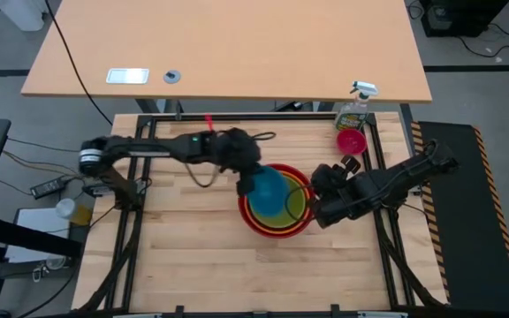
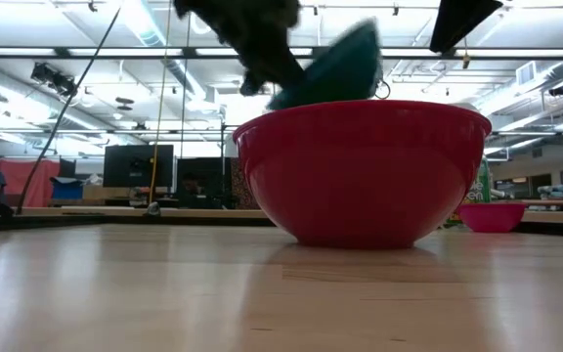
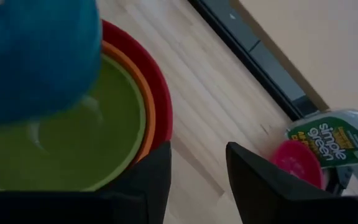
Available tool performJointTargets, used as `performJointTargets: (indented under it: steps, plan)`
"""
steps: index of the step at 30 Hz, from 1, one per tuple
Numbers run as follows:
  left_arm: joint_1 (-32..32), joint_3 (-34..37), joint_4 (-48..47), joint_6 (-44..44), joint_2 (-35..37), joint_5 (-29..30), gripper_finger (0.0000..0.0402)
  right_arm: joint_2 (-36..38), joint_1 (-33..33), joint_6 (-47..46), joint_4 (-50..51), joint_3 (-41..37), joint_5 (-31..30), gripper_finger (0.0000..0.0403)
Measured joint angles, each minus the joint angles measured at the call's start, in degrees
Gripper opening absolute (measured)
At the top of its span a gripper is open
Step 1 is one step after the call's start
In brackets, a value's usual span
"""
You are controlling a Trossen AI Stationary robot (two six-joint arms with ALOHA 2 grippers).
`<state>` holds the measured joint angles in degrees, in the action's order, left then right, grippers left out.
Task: Nest bowls inside each other
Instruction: Stack the blue bowl on the green bowl, then stack the pink bowl on the blue bowl
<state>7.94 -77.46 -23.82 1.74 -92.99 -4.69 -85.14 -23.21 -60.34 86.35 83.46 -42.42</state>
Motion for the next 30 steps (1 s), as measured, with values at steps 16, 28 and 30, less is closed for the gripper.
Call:
performJointTargets:
  steps: [16, 28, 30]
  plan:
    - [0.03, -9.76, -2.94, -4.16, -19.51, 3.74, 0.0057, 0.0, -1.13, -0.22, 0.39, 0.0, 0.03, 0.0161]
    - [-2.43, -8.9, -4.14, -15.07, -12.21, 10.99, 0.0237, 0.09, -0.83, -2.05, 0.41, -0.67, 1.89, 0.0161]
    - [-2.68, -6.16, -2.79, -16.49, -8.96, 11.09, 0.0242, 0.45, -0.71, -3.07, 0.55, -2.41, 2.2, 0.0161]
